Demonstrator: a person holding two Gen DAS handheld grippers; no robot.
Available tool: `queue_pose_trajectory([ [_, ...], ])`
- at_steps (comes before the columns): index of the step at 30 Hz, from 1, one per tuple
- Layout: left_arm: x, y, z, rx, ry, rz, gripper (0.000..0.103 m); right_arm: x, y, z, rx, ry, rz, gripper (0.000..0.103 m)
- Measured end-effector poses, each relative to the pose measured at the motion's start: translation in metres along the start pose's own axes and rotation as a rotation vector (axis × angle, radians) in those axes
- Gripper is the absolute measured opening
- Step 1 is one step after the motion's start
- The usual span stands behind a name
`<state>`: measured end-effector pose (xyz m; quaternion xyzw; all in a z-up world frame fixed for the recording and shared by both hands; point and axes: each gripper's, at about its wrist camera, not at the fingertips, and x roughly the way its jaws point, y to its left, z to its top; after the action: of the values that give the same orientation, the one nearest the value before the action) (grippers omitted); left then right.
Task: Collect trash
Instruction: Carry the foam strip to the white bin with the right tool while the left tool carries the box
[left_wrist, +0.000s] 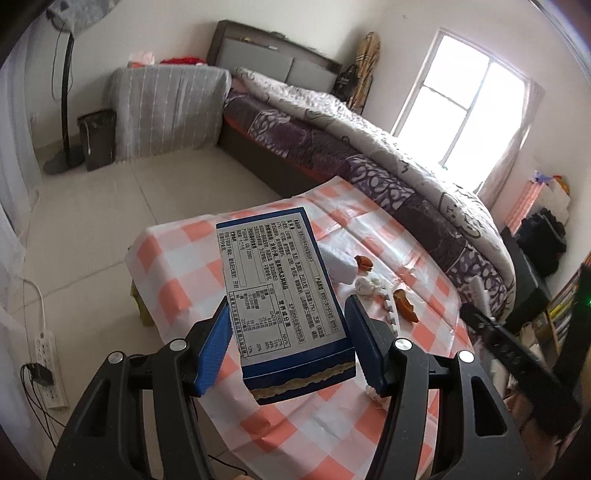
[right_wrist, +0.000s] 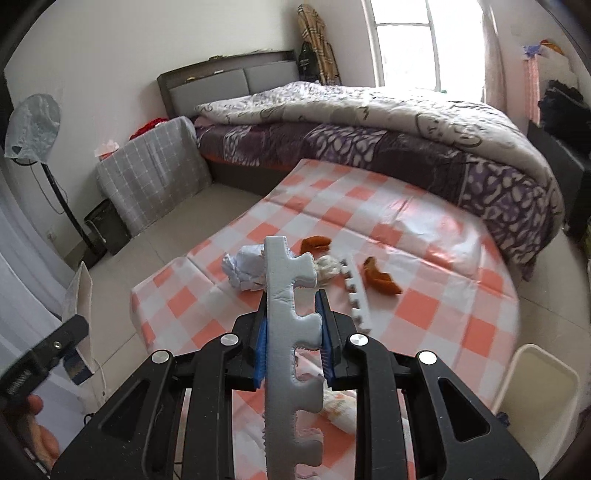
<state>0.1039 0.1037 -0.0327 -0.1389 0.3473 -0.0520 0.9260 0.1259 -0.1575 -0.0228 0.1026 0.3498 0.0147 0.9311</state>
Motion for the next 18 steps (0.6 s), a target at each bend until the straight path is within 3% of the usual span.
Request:
queue_pose_trajectory([
  [18,0.002,-0.091,-0.038,0.191,0.008,-0.062,0.060,-0.052,-0.108,-0.033,0.216,-0.043,-0.097,0.022],
])
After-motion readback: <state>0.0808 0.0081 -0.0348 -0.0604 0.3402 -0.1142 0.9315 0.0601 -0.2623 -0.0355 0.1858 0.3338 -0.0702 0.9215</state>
